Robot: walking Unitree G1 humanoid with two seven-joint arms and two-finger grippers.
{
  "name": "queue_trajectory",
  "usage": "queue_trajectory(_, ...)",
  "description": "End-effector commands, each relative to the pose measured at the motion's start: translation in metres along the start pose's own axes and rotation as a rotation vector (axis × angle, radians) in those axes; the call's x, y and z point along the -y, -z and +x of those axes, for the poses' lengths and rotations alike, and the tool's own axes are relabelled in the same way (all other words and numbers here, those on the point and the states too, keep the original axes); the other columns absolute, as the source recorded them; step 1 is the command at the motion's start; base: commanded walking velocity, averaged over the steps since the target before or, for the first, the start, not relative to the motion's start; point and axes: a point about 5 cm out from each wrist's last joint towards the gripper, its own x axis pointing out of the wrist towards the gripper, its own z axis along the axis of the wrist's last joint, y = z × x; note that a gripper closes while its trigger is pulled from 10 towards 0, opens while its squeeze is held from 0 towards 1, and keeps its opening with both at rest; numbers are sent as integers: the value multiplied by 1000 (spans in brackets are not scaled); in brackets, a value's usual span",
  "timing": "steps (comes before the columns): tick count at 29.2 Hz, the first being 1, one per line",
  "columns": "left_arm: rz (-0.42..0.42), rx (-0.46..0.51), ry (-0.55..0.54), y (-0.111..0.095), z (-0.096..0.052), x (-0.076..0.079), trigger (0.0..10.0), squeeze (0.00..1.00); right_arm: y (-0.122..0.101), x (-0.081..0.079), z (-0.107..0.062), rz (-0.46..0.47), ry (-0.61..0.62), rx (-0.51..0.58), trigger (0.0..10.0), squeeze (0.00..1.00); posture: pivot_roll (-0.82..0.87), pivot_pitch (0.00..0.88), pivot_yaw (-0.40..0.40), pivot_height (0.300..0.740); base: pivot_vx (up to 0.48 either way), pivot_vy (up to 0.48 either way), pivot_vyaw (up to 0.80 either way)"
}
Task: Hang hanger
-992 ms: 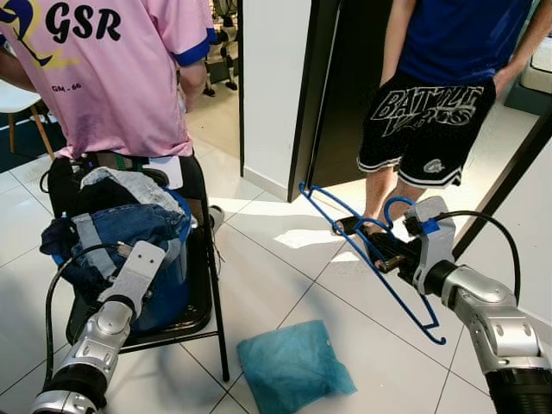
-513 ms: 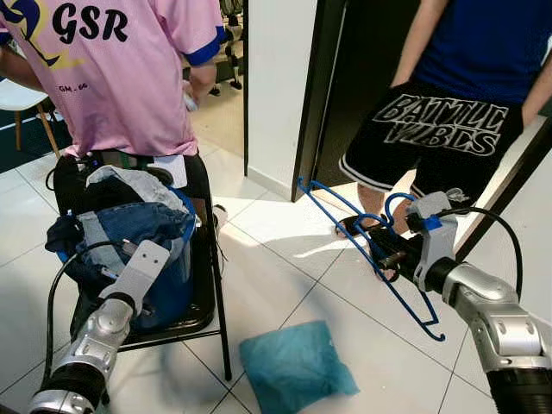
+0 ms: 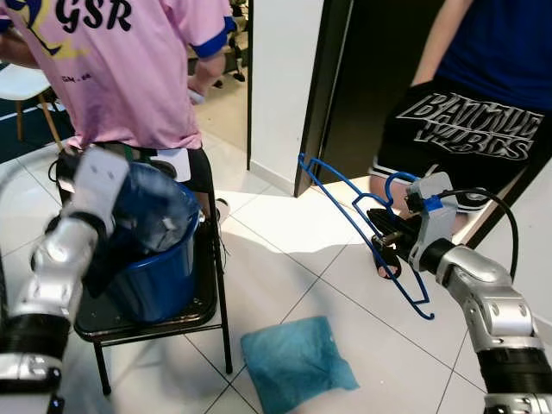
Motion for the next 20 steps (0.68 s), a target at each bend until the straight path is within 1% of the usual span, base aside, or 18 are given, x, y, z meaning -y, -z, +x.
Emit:
queue_trajectory(1, -41, 109, 23, -31, 5, -13, 0, 0, -1, -2, 4, 6, -4, 19, 10000, 0, 37, 0, -43, 740, 0, 0, 0)
queue_trajectory(2, -82, 168, 52, -48, 5, -18, 0, 0, -3, -2, 5, 11, -3, 29, 10000, 0, 44, 0, -44, 740, 0, 0, 0)
queue_trajectory(3, -82, 168, 52, -48, 5, -18, 0, 0, -3, -2, 5, 11, -3, 29, 10000, 0, 44, 0, -44, 740, 0, 0, 0)
queue_trajectory(4, -106, 204, 71, -57, 4, -21, 0, 0, -4, -2, 6, 15, -3, 35, 10000, 0, 44, 0, -44, 740, 0, 0, 0)
queue_trajectory(5, -106, 234, 82, -65, 4, -25, 0, 0, -5, -1, 7, 17, -3, 40, 10000, 0, 51, 0, -49, 740, 0, 0, 0)
queue_trajectory(7, -106, 234, 82, -65, 4, -25, 0, 0, -5, -1, 7, 17, -3, 40, 10000, 0, 51, 0, -49, 740, 0, 0, 0)
queue_trajectory(8, -125, 264, 91, -73, 2, -30, 0, 0, -5, -1, 9, 20, -3, 44, 10000, 0, 54, 0, -51, 740, 0, 0, 0)
queue_trajectory(10, -125, 264, 91, -73, 2, -30, 0, 0, -5, -1, 9, 20, -3, 44, 10000, 0, 54, 0, -51, 740, 0, 0, 0)
queue_trajectory(11, -145, 295, 103, -81, 1, -35, 0, 0, -6, 0, 10, 20, -2, 47, 10000, 0, 56, 0, -53, 740, 0, 0, 0)
queue_trajectory(13, -145, 295, 103, -81, 1, -35, 0, 0, -6, 0, 10, 20, -2, 47, 10000, 0, 56, 0, -53, 740, 0, 0, 0)
queue_trajectory(14, -175, 323, 119, -88, -2, -38, 0, 0, -7, 0, 11, 19, -1, 50, 10000, 0, 56, 0, -53, 740, 0, 0, 0)
queue_trajectory(16, -175, 323, 119, -88, -2, -38, 0, 0, -7, 0, 11, 19, -1, 50, 10000, 0, 56, 0, -53, 740, 0, 0, 0)
queue_trajectory(17, -165, 307, 106, -86, -4, -44, 0, 0, -7, 0, 13, 16, -3, 52, 10000, 0, 57, 0, -55, 740, 0, 0, 0)
queue_trajectory(19, -165, 307, 106, -86, -4, -44, 0, 0, -7, 0, 13, 16, -3, 52, 10000, 0, 57, 0, -55, 740, 0, 0, 0)
queue_trajectory(20, -111, 242, 51, -74, -5, -51, 0, 0, -7, 0, 13, 12, -6, 51, 10000, 0, 54, 0, -56, 740, 0, 0, 0)
